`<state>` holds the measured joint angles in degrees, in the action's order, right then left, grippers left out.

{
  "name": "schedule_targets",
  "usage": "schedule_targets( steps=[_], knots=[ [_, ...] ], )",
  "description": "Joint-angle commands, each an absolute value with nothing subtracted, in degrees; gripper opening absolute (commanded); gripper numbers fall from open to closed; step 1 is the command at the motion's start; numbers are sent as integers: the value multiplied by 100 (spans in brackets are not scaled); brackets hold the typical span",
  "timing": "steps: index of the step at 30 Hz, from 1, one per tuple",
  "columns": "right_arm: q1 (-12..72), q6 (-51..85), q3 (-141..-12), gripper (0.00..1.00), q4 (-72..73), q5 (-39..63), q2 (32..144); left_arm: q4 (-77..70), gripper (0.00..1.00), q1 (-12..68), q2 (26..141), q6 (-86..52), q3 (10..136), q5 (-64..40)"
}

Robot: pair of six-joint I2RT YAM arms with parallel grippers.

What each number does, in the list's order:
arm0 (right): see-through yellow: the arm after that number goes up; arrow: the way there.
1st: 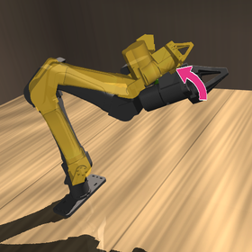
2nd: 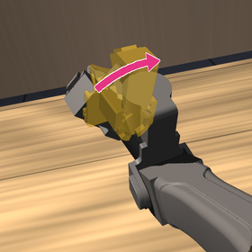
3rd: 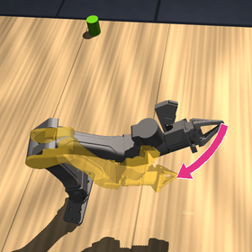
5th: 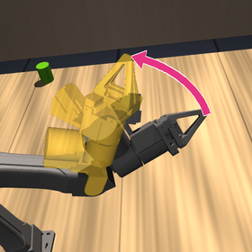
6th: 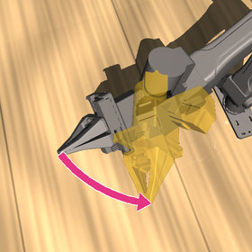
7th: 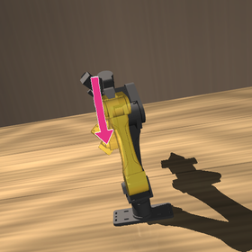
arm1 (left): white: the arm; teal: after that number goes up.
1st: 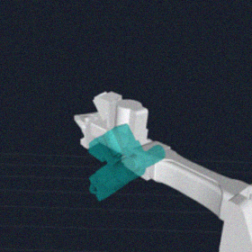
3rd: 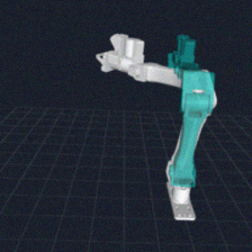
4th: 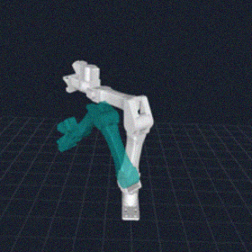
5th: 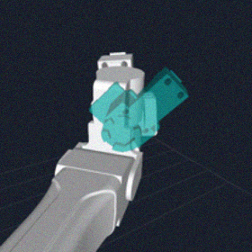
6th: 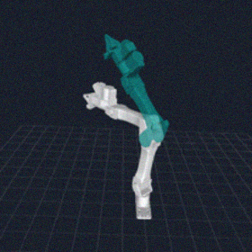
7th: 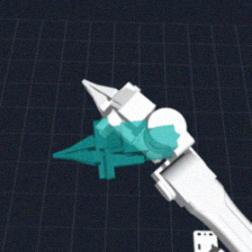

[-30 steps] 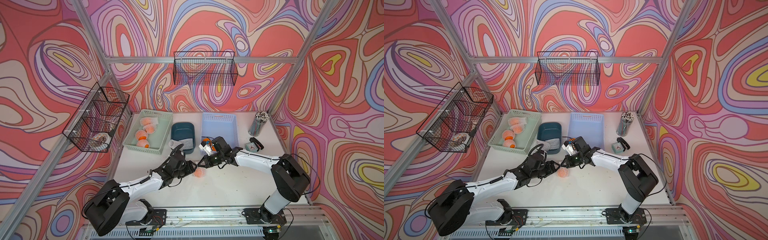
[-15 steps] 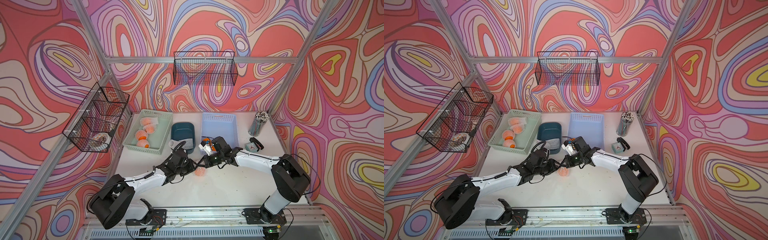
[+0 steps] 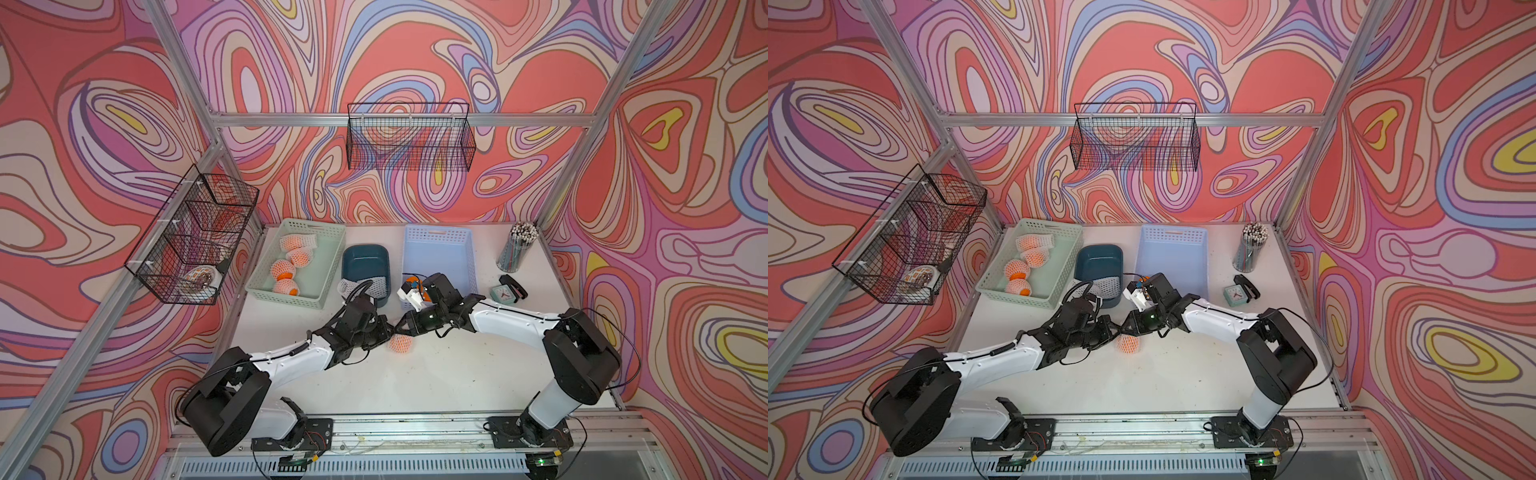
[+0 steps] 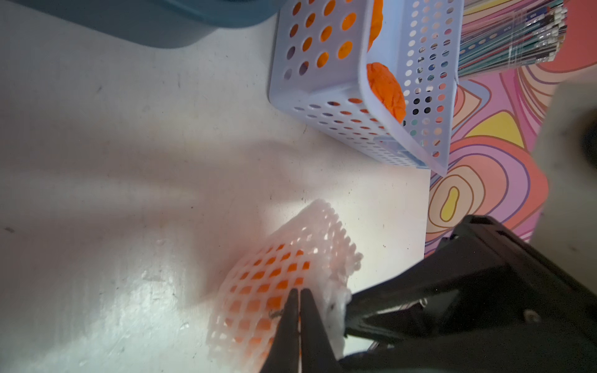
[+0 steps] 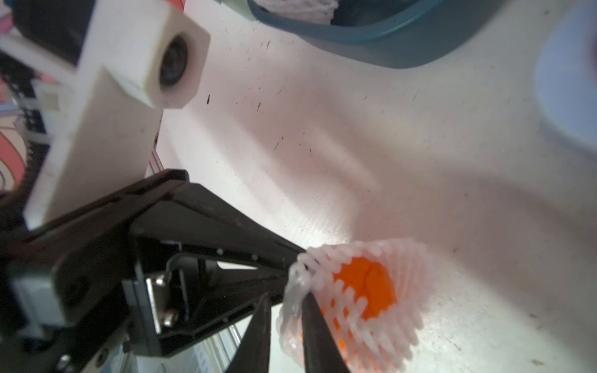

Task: Remove foam nets from oranges
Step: Remove the foam net from the orange.

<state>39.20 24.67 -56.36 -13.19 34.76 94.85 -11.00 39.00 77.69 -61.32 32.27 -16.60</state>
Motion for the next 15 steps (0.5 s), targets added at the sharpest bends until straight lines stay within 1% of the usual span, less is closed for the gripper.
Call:
schedule_targets(
  steps=[1,10,12,15],
  knots=[
    [3965,2392,-5765,30,-1617,3277,9242,-1336,8,3885,7787,-6141,3244,-1747],
    [3964,2549,-5665,50,-2004,2963,8869,-1396,7,3885,7863,-6110,3156,-1859],
    [3970,2553,-5661,56,-2181,2811,8782,-1408,7,3884,7893,-6125,3140,-1879],
    [3964,2620,-5580,66,-2348,2584,8616,-1472,7,3889,7893,-6145,3085,-1886]
  ],
)
